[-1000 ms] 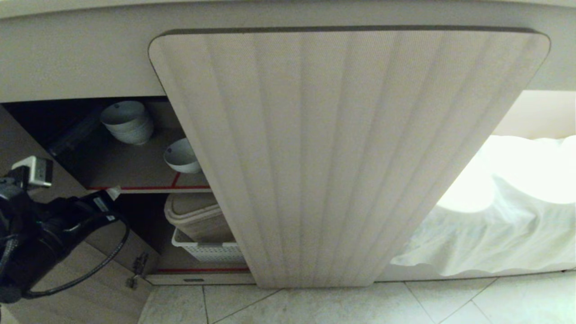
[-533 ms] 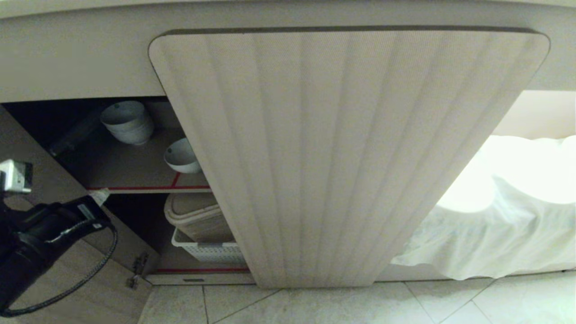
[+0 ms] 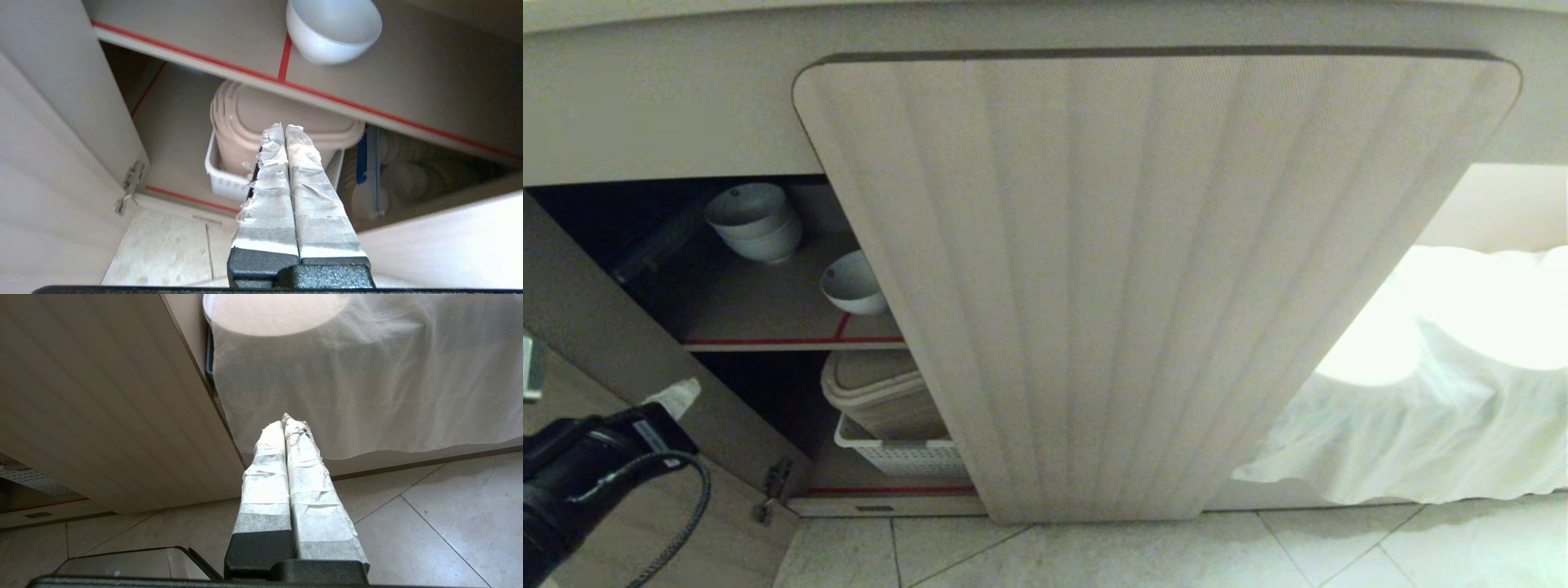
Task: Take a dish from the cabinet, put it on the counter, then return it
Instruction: Close the cabinet door
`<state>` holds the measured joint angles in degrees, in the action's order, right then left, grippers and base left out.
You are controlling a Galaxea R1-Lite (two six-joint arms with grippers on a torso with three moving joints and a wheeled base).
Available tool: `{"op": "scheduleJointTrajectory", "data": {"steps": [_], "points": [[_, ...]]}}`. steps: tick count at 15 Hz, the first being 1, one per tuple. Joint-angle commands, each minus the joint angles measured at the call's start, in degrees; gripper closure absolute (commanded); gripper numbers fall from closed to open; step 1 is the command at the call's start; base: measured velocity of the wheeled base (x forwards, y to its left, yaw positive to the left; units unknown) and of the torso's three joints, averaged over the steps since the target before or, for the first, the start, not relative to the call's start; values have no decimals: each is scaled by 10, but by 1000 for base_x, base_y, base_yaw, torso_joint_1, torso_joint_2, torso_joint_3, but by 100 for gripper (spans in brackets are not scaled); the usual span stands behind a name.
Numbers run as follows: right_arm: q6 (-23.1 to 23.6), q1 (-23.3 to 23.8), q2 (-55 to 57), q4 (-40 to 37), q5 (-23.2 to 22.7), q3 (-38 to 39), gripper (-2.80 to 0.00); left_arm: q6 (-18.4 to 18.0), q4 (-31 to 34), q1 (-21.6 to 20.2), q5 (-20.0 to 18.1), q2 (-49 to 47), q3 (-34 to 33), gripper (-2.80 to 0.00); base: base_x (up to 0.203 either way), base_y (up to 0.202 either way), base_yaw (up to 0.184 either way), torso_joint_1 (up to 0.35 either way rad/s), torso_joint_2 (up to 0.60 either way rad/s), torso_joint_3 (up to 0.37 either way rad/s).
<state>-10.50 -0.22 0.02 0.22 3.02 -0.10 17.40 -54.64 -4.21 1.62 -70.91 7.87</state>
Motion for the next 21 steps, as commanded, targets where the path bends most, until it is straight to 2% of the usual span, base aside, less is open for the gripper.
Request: {"op": "scheduleJointTrajectory", "data": {"steps": [1,4,7,13,18,21], "points": [[-1,0,0,0,0,0,0,-1,9,0,1,36,-18,0,0,0,0,0,0,0],[-1,0,0,0,0,0,0,-2,29,1,1,69,-35,0,0,0,0,0,0,0],[-1,0,0,0,0,0,0,-15,75,1,-2,126,-40,0,0,0,0,0,0,0],[-1,0,0,0,0,0,0,-35,259,26,-13,304,-35,0,0,0,0,0,0,0],[-1,0,0,0,1,0,0,-75,455,89,-23,514,-21,0,0,0,0,0,0,0],[-1,0,0,0,0,0,0,-114,523,130,-38,546,-25,0,0,0,0,0,0,0]]}}
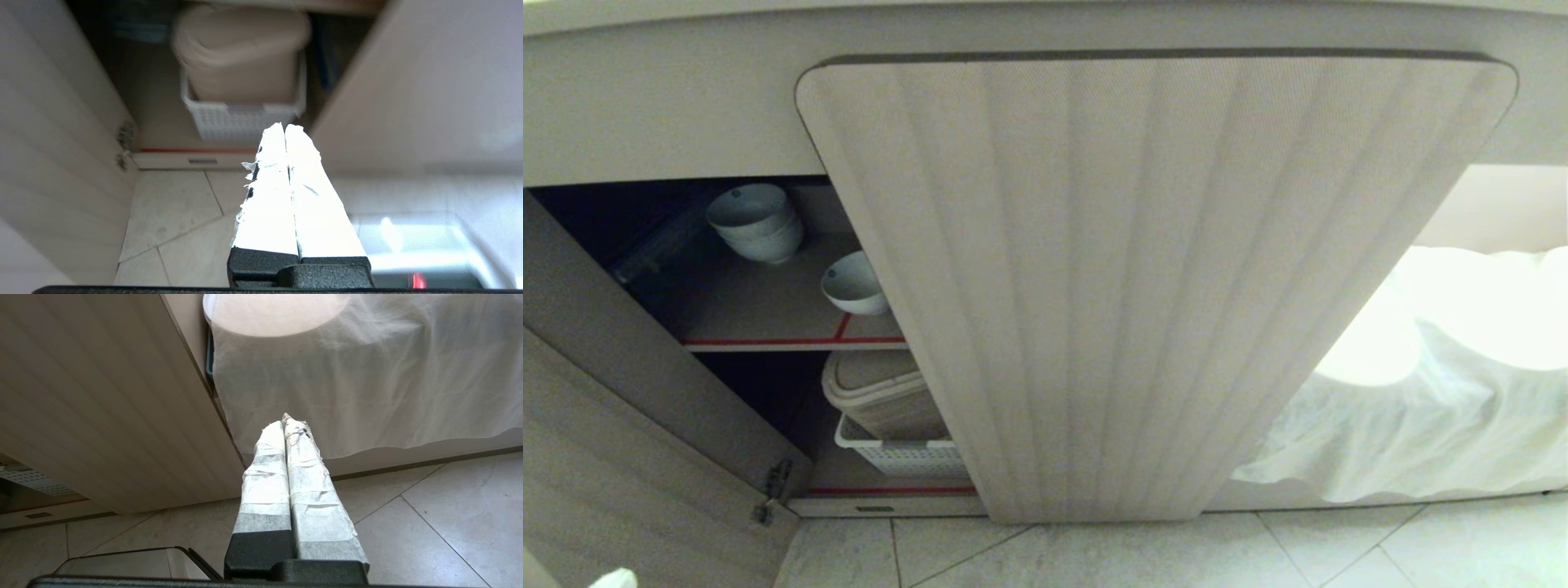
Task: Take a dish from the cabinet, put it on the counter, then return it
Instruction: Close the cabinet door
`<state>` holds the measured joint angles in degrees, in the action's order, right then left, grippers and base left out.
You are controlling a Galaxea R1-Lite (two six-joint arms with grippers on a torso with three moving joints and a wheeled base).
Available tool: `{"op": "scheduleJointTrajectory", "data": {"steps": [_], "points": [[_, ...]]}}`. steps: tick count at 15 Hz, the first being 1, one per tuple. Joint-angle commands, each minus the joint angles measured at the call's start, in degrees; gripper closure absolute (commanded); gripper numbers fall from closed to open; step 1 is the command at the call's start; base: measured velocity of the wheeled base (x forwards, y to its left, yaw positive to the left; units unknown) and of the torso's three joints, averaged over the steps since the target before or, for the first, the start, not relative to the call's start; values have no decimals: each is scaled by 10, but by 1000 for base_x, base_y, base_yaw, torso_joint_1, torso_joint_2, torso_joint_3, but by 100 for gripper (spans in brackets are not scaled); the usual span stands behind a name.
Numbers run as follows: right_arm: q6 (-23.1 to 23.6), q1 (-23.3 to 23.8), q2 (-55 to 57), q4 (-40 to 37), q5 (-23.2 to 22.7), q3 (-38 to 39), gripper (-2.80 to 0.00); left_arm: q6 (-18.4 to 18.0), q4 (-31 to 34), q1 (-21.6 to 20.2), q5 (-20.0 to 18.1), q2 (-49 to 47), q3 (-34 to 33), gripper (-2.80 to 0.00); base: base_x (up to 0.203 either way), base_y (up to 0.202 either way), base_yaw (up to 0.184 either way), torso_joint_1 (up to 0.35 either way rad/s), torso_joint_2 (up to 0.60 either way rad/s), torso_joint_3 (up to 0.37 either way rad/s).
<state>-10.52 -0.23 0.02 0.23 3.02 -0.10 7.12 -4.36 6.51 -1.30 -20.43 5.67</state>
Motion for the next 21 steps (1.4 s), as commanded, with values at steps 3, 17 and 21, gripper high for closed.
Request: {"op": "scheduleJointTrajectory", "data": {"steps": [3,17,21], "points": [[0,0,0,0,1,0,0,-32,-1,2,-25,40,-16,0,0,0,0,0,0,0],[0,0,0,0,0,0,0,-91,38,-62,8,203,-57,0,0,0,0,0,0,0],[0,0,0,0,0,0,0,-81,43,-62,9,203,-57,0,0,0,0,0,0,0]]}}
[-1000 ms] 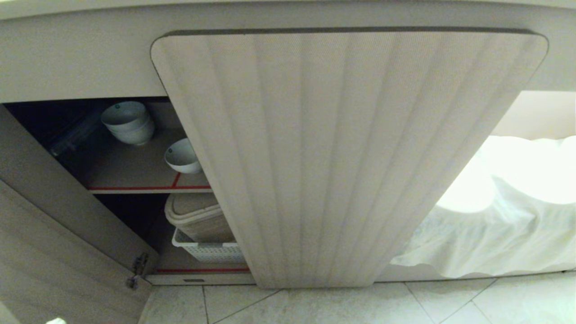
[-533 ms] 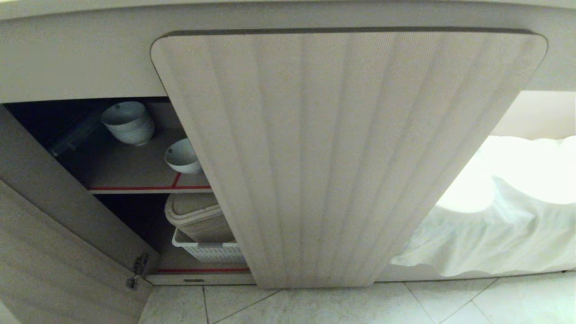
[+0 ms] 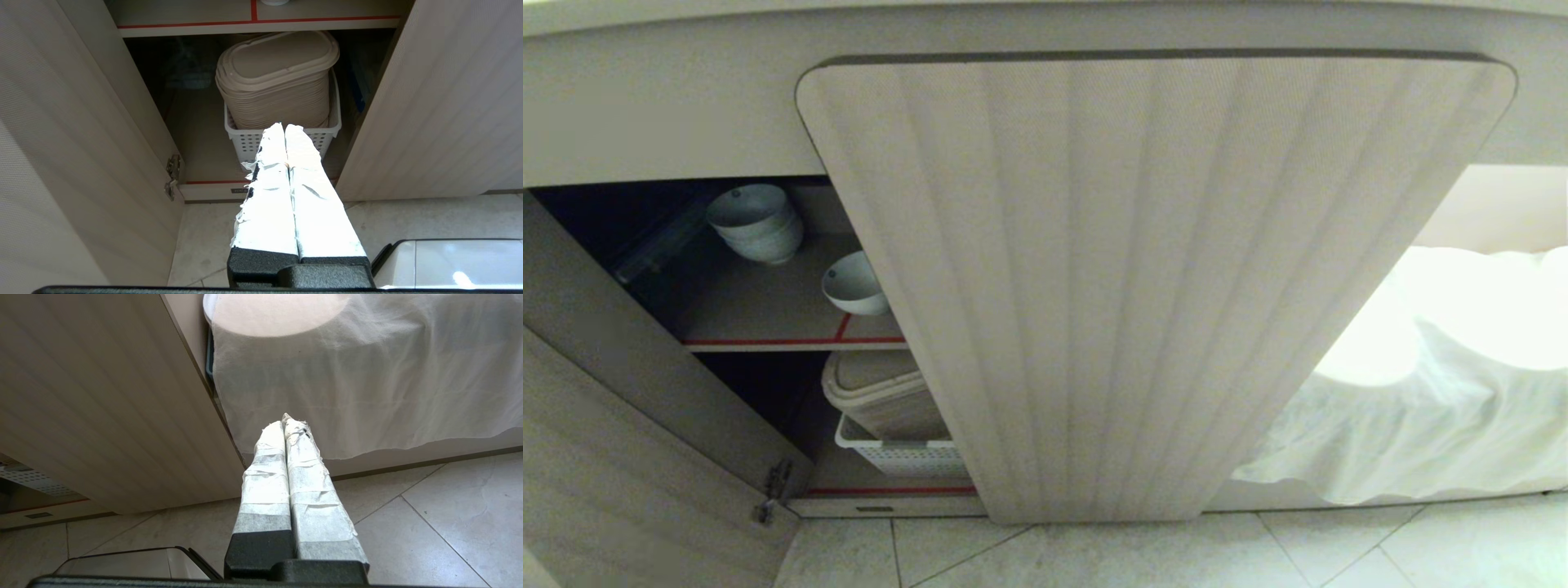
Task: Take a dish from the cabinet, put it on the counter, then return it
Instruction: Close the cabinet door
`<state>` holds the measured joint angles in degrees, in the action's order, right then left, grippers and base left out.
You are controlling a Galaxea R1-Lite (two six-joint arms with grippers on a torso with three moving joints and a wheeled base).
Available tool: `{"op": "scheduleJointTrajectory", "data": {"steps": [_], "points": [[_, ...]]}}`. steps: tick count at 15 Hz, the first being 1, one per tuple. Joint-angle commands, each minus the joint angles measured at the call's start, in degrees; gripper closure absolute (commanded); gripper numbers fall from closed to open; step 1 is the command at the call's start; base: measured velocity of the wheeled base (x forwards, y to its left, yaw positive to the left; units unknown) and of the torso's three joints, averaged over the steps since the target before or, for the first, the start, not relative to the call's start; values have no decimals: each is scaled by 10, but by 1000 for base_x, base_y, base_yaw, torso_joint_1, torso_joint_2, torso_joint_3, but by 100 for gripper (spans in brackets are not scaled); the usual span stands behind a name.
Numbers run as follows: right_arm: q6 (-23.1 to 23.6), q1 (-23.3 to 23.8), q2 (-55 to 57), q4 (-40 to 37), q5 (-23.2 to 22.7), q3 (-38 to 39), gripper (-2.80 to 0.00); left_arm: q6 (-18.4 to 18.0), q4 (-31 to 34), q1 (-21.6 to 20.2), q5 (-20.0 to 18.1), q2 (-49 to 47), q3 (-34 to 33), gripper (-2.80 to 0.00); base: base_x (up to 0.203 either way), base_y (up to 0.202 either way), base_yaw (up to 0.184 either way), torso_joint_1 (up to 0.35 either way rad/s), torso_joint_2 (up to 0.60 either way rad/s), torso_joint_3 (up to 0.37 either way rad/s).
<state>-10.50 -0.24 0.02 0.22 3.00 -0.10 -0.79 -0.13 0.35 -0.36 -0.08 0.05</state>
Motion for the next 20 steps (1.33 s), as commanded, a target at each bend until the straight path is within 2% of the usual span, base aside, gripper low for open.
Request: {"op": "scheduleJointTrajectory", "data": {"steps": [1,20], "points": [[-1,0,0,0,0,0,0,-2,0,0,1,0,0,0,0,0,0,0,0,0],[-1,0,0,0,1,0,0,7,-1,0,-3,0,0,0,0,0,0,0,0,0]]}}
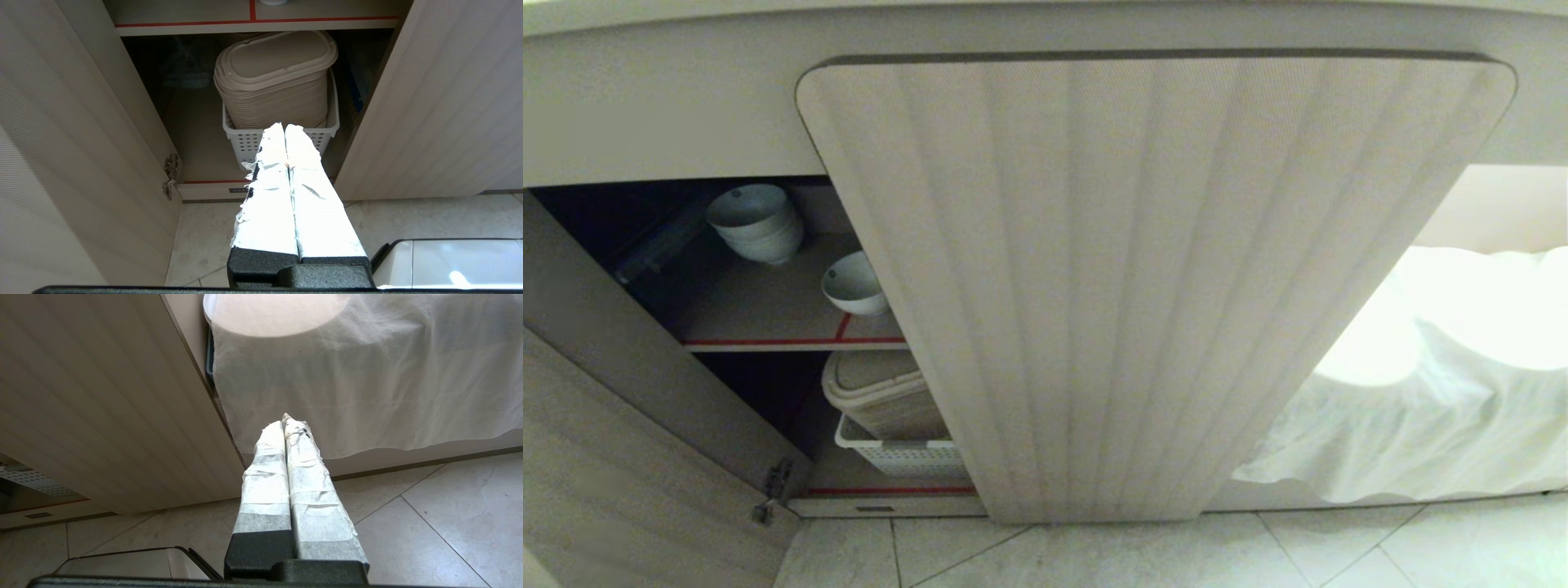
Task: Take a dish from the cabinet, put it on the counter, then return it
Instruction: Close the cabinet door
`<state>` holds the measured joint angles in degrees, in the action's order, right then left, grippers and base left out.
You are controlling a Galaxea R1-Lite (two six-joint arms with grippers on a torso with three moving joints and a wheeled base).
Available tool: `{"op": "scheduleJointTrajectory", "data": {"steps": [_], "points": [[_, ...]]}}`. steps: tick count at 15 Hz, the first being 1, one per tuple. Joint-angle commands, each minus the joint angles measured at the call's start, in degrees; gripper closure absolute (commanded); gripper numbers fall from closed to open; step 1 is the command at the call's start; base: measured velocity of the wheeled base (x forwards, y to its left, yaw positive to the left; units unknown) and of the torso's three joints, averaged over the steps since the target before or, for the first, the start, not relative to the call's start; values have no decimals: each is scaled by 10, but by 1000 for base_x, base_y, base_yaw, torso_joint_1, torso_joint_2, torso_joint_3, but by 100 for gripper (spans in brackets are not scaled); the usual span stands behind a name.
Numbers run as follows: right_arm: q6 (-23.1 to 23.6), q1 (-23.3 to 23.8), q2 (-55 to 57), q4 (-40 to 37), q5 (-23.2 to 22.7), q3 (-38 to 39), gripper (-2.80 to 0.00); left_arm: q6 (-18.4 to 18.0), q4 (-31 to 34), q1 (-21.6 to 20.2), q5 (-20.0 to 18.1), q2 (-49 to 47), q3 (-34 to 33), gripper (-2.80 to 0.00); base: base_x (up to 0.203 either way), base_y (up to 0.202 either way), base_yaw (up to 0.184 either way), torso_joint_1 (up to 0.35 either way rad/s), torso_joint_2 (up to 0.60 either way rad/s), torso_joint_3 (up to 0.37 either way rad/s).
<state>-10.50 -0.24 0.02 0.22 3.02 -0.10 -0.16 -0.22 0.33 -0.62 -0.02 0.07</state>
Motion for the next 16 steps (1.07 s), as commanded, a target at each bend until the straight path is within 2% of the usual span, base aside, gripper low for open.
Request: {"op": "scheduleJointTrajectory", "data": {"steps": [1,16], "points": [[-1,0,0,0,0,0,0,1,0,0,1,-1,0,0,0,0,0,0,0,0],[-1,0,0,0,0,0,0,0,0,0,2,-1,0,0,0,0,0,0,0,0]]}}
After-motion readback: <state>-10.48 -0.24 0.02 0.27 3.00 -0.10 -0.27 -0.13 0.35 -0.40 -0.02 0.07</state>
